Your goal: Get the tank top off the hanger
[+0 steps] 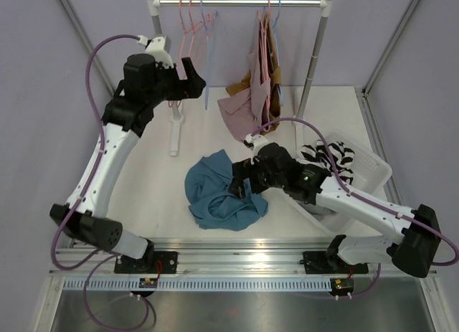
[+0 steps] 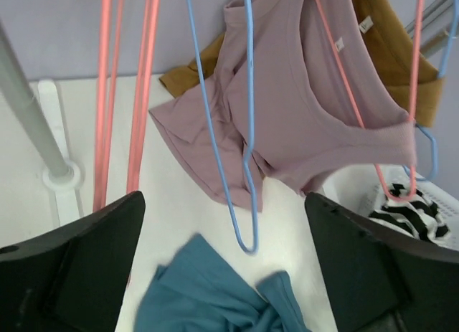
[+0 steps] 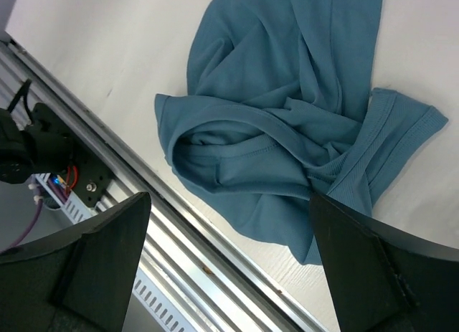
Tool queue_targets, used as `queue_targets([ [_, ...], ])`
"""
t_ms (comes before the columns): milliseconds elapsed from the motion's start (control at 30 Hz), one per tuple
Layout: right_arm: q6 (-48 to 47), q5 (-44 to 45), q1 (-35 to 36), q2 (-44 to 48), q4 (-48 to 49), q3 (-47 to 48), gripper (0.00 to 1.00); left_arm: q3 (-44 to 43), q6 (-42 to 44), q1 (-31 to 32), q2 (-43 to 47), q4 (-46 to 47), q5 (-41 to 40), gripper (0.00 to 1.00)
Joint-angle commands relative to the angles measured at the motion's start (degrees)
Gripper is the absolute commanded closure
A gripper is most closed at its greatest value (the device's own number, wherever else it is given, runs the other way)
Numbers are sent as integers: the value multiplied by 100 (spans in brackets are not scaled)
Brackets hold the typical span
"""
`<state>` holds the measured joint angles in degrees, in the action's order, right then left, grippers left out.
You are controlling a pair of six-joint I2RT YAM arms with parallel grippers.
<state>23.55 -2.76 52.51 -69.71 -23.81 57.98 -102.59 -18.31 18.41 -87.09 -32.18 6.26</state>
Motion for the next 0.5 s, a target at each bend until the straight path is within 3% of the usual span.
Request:
queue_targets([
  [0, -88, 241, 49, -410, 360, 231, 1, 659, -173, -22, 1087, 458, -63, 1],
  [100, -18, 574, 57, -727, 386, 320, 1, 1467, -226, -22, 2035, 450, -177, 1],
  [300, 62, 1066, 49, -956, 369, 398, 1, 3294, -183, -31, 3959, 213, -1232, 1],
  [467, 316, 1568, 49, -939, 140, 575, 1, 3675, 327, -22, 4516, -823, -1891, 1],
])
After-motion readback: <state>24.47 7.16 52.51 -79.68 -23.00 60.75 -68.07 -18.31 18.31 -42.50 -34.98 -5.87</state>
